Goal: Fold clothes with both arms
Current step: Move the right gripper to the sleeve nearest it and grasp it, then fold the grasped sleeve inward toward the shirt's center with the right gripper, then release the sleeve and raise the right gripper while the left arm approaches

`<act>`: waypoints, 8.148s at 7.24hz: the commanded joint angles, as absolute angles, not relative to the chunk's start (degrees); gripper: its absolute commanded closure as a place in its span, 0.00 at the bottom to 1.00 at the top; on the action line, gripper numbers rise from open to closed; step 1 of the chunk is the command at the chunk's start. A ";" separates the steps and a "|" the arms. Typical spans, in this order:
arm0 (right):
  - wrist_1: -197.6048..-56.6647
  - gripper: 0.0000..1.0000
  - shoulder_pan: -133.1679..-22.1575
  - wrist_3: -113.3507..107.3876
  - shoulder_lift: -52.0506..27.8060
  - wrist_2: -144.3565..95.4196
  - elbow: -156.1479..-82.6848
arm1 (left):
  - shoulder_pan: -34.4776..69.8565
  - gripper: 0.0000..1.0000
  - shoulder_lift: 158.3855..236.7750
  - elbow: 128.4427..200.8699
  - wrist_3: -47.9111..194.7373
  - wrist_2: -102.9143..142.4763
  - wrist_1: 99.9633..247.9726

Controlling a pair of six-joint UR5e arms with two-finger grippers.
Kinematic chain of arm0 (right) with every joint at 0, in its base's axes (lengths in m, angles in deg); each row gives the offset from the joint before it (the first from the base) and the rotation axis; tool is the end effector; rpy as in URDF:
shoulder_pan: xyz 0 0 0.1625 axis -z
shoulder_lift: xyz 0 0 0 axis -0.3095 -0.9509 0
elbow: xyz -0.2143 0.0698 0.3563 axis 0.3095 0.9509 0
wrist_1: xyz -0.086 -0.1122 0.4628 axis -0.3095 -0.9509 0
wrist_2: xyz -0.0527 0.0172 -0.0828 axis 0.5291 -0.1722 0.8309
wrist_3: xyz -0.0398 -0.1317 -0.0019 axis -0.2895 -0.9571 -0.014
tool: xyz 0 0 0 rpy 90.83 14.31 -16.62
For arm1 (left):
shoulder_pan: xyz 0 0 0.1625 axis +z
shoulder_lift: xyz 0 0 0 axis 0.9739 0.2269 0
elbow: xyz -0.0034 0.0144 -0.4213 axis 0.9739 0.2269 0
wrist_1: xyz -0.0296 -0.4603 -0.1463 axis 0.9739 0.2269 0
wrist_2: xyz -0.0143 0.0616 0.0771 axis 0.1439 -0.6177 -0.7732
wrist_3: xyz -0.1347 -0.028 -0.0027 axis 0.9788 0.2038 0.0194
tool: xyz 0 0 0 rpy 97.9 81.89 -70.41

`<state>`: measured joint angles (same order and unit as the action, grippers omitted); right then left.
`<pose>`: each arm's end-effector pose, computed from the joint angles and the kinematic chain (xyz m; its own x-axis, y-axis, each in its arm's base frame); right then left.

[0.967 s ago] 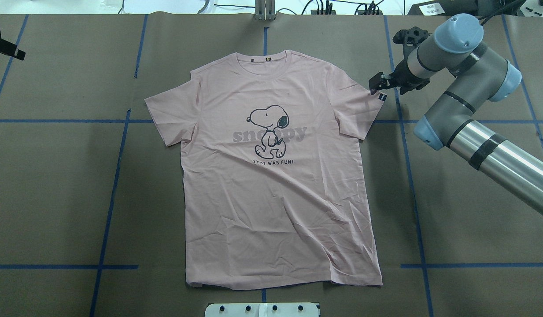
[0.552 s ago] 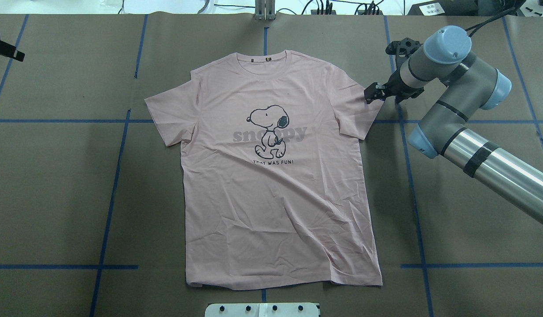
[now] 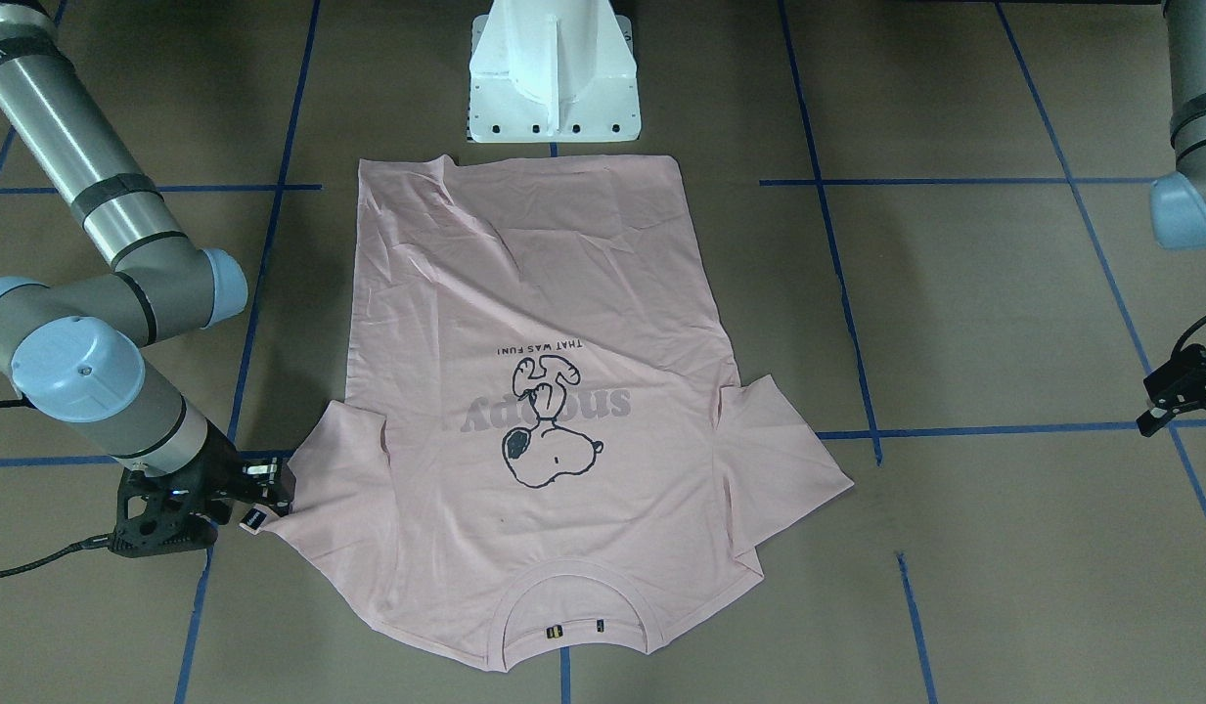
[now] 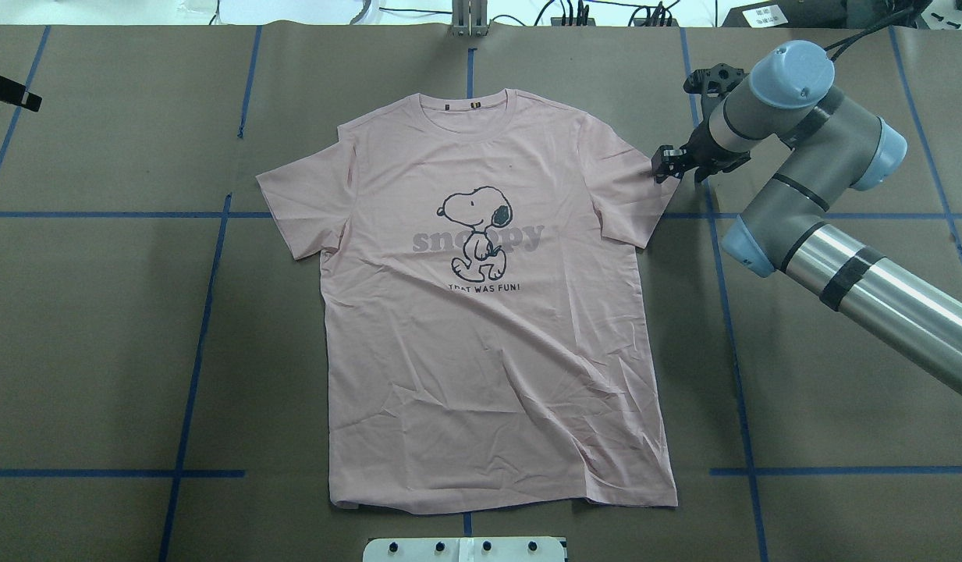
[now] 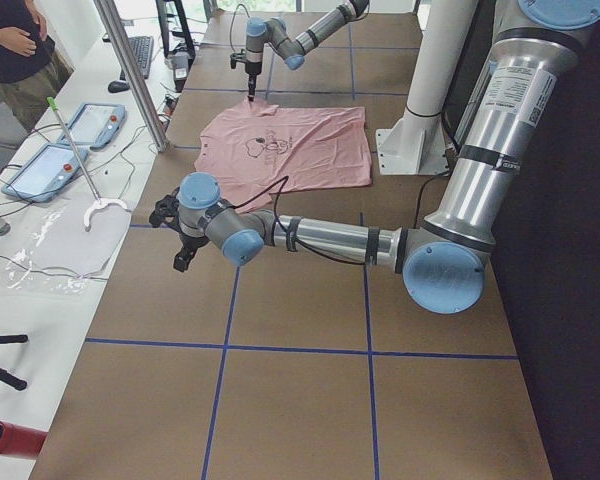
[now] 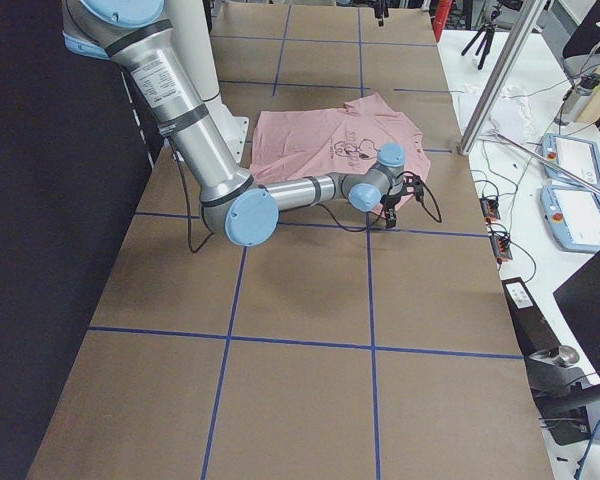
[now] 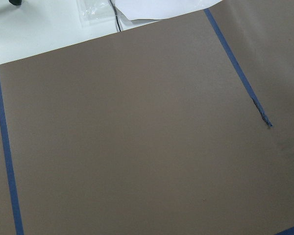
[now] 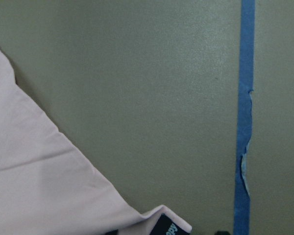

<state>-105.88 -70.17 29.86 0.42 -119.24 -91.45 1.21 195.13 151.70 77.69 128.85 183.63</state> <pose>-0.4638 -0.7092 0.4783 0.6749 -0.0708 0.7345 -0.0878 0.9806 0.1753 0.1386 -0.7194 0.5366 0.6562 0.3318 -0.6777 0.0287 0.8865 0.4617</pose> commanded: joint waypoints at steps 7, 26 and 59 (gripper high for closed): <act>-108.92 0.43 -71.12 25.61 1.52 -119.39 -91.55 | 1.21 0.00 195.04 151.56 77.67 128.85 183.64; -110.77 1.00 -62.24 31.40 19.83 -110.62 -86.27 | 1.12 0.00 192.67 151.91 77.75 128.94 186.45; -143.29 0.00 -72.17 30.26 2.40 -124.93 -118.97 | 33.91 1.00 208.92 147.78 130.31 94.40 182.41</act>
